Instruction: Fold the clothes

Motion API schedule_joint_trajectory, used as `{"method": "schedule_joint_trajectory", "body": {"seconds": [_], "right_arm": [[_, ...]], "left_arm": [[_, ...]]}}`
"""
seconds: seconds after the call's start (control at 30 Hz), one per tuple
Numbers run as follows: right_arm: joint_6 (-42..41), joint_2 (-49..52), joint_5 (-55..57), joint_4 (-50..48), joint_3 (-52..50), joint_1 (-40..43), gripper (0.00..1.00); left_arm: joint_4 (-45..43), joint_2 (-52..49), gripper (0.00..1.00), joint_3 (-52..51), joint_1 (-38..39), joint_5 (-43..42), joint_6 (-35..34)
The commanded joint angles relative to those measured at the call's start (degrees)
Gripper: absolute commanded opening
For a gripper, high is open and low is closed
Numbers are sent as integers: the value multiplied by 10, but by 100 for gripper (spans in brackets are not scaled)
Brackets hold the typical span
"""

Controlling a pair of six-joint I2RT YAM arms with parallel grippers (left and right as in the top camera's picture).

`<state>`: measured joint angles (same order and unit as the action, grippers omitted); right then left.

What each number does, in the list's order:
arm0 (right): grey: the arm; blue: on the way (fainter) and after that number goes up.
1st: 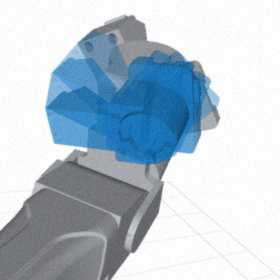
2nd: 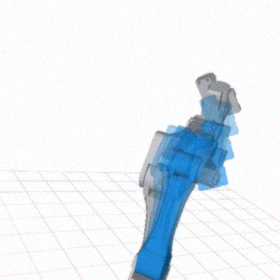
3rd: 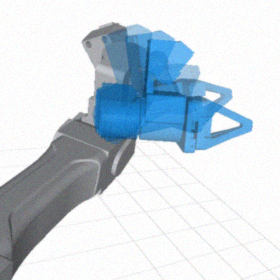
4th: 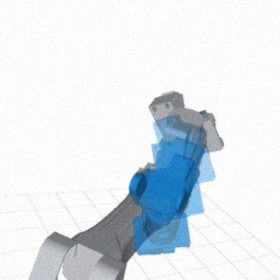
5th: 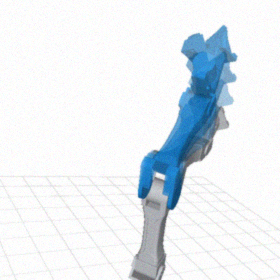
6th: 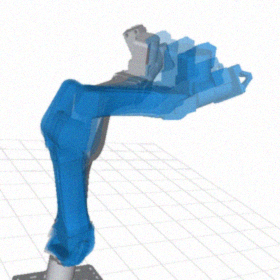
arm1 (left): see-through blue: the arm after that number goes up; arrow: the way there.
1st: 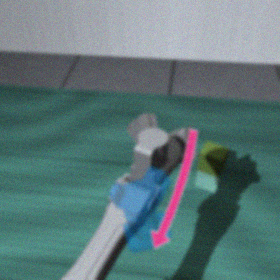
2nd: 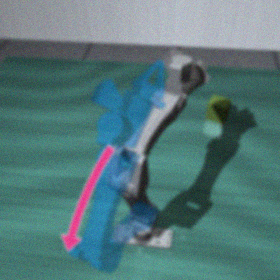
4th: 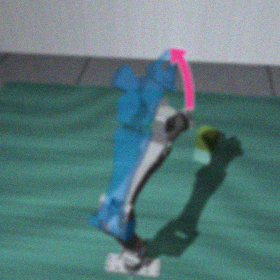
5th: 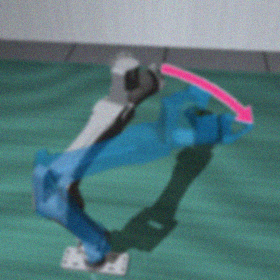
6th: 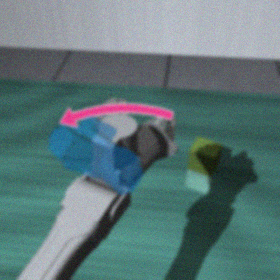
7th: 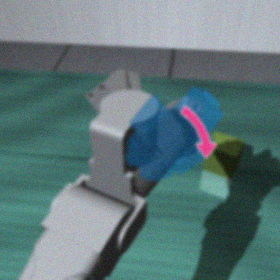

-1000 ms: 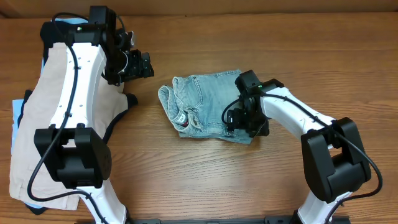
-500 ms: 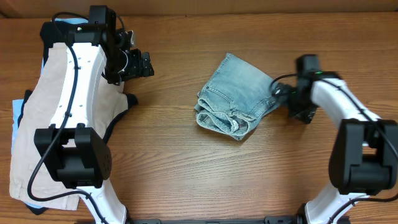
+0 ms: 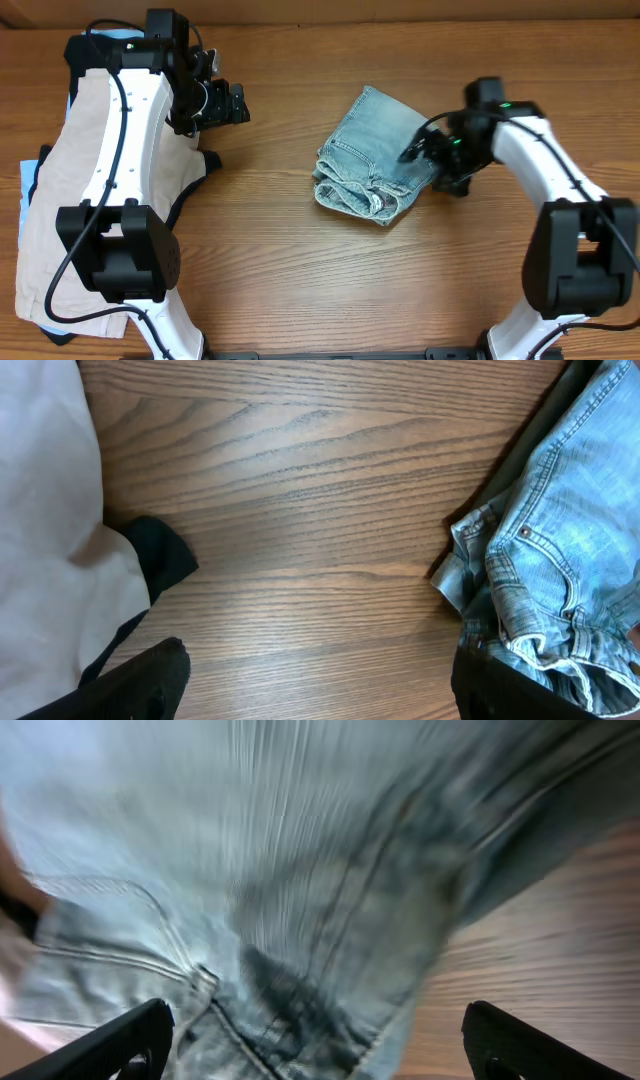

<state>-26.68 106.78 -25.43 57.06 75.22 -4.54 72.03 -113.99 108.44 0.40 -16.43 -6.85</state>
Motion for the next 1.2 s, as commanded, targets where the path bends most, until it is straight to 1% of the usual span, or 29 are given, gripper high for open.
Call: {"method": "schedule_joint_trajectory", "body": {"seconds": [0.0, 0.1, 0.2, 0.27, 0.43, 0.47, 0.53, 0.6, 0.63, 0.67, 0.7, 0.93, 1.1, 1.17], "right_arm": [[-30, -17, 54, -19, -42, -43, 96], [-65, -17, 103, -48, -78, -75, 96], [-80, -17, 119, -78, -105, -94, 96], [-81, -17, 119, -107, -122, -103, 91], [-81, -17, 151, -145, -134, -108, 60], [-81, -16, 164, -153, -137, -108, 50], [-81, -16, 183, -172, -145, -108, 36], [-81, -16, 196, -194, -154, -108, 23], [-82, -16, 204, -207, -157, -107, 15], [-87, -15, 210, -213, -157, -105, 11], [-96, -15, 219, -221, -157, -103, 5], [-114, -15, 228, -367, -157, -21, 4], [-132, -14, 231, -464, -157, 67, 4], [-152, -10, 244, -494, -157, 105, 4]], "left_arm": [[-1, 12, 87, 9, 4, 3, 13], [0, 12, 87, 9, 4, 3, 13], [-1, 12, 88, 9, 4, 4, 13], [-1, 12, 88, 9, 4, 4, 13], [-1, 12, 88, 9, 4, 3, 13], [-1, 12, 88, 9, 5, 3, 13], [-1, 12, 88, 9, 5, 3, 13], [0, 12, 88, 9, 5, 3, 13], [0, 12, 87, 9, 5, 3, 13], [0, 12, 88, 9, 5, 3, 13], [0, 12, 87, 9, 5, 3, 13], [-2, 12, 87, 9, 5, 6, 13], [-5, 12, 86, 8, 5, 8, 13], [-7, 12, 86, 8, 7, 14, 13]]}}
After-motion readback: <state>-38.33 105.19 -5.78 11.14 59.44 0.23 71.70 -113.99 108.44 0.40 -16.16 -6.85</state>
